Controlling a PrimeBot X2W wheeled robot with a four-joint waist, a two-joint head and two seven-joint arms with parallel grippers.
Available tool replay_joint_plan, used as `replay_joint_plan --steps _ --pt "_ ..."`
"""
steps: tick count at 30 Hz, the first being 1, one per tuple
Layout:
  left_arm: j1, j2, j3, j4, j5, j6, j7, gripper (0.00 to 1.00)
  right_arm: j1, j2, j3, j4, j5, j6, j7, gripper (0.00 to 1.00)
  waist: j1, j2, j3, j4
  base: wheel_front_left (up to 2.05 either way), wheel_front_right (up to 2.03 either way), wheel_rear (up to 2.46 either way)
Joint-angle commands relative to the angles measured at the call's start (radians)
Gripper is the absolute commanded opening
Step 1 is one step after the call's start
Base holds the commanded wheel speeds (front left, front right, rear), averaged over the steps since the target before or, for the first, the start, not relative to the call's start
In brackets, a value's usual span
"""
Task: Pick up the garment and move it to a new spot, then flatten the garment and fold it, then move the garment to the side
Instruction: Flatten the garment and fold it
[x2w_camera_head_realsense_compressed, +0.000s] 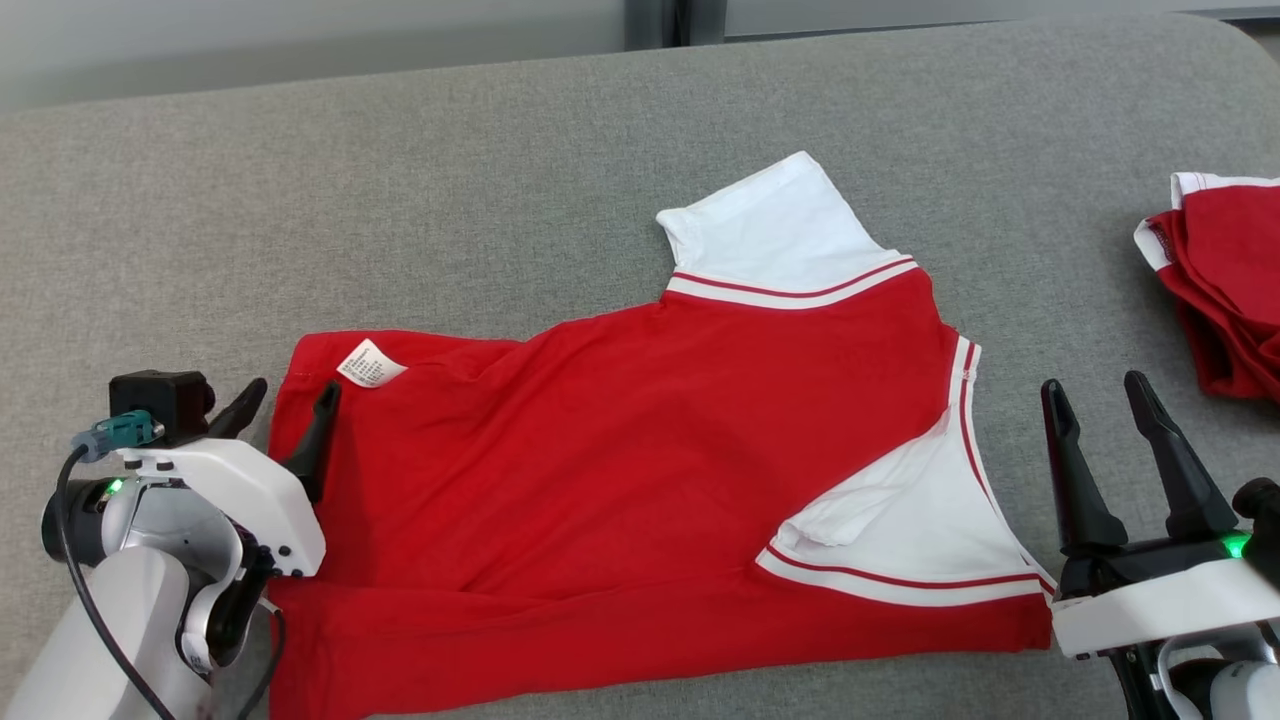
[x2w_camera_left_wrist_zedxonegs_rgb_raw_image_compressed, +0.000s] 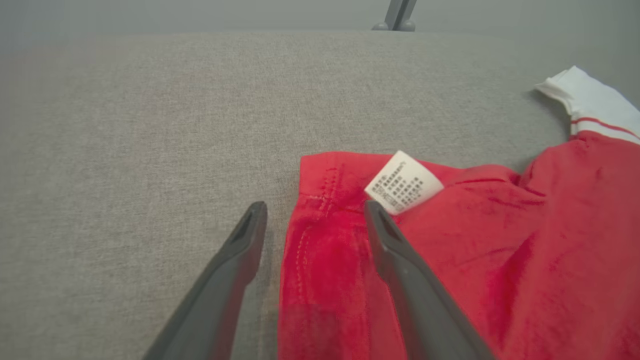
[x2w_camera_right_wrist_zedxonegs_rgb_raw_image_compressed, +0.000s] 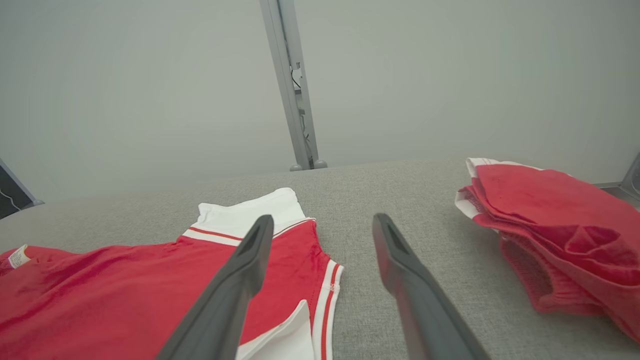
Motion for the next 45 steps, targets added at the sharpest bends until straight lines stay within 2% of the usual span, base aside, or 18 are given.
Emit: replay_joint_plan --steps 1,3,5,6,9,13,17,21,27,32,38,45 --pt "-0.024 0.006 0.003 0.016 -0.008 -0.007 0.001 1.00 -0.012 -0.004 -0.002 0.006 0.003 0.000 -0.010 1.00 0.0000 -0.0001 0.007 -0.005 0.00 0.00 0.00" --pt "-0.037 0.007 0.001 0.040 -0.013 -0.018 0.005 1.00 -0.016 -0.005 0.001 0.013 0.005 0.000 -0.012 1.00 0.0000 -0.0001 0.013 -0.010 0.00 0.00 0.00" --pt "-0.048 0.008 -0.002 0.055 -0.019 -0.030 0.003 0.36 -0.023 -0.006 0.000 0.018 0.005 0.000 -0.016 1.00 0.0000 -0.0001 0.015 -0.012 0.00 0.00 0.00" --pt "-0.053 0.010 -0.003 0.058 -0.017 -0.036 0.000 0.00 -0.025 -0.006 -0.001 0.021 0.006 0.000 -0.019 1.00 0.0000 -0.0001 0.017 -0.012 0.00 0.00 0.00" --pt "-0.060 0.015 -0.006 0.070 -0.021 -0.051 -0.004 0.00 -0.035 -0.009 -0.006 0.035 0.013 0.000 -0.021 1.00 0.0000 -0.0001 0.021 -0.011 0.00 0.00 0.00" --pt "-0.078 0.017 -0.009 0.065 -0.014 -0.049 -0.018 0.00 -0.093 -0.031 -0.012 0.075 0.020 0.000 -0.029 1.00 0.0000 -0.0001 0.030 -0.010 0.00 0.00 0.00" --pt "-0.083 0.019 -0.011 0.057 -0.011 -0.049 -0.020 0.00 -0.167 -0.055 -0.005 0.139 0.042 0.000 -0.041 1.00 0.0000 -0.0001 0.046 -0.004 0.00 0.00 0.00" --pt "-0.105 0.017 -0.016 0.040 -0.006 -0.047 -0.027 0.00 -0.306 -0.090 0.033 0.255 0.079 0.000 -0.057 1.00 0.0000 -0.0001 0.079 0.010 0.00 0.00 0.00" --pt "-0.155 0.009 -0.029 0.011 0.008 -0.045 -0.028 0.00 -0.555 -0.121 0.139 0.454 0.144 0.000 -0.056 1.00 0.0000 -0.0001 0.147 0.056 0.00 0.00 0.00" --pt "-0.209 -0.023 -0.059 0.018 0.016 -0.061 -0.030 0.00 -0.751 -0.155 0.250 0.625 0.197 0.000 -0.018 1.00 0.0000 -0.0001 0.188 0.111 0.00 0.00 0.00" --pt "-0.257 -0.053 -0.091 0.055 0.020 -0.083 -0.045 0.00 -0.902 -0.192 0.397 0.794 0.277 0.000 0.109 1.00 0.0000 -0.0001 0.204 0.155 0.00 0.00 0.00" --pt "-0.287 -0.072 -0.110 0.092 0.020 -0.095 -0.068 0.00 -0.995 -0.227 0.536 0.900 0.374 0.000 0.238 1.00 0.0000 -0.0001 0.214 0.170 0.00 0.00 0.00"
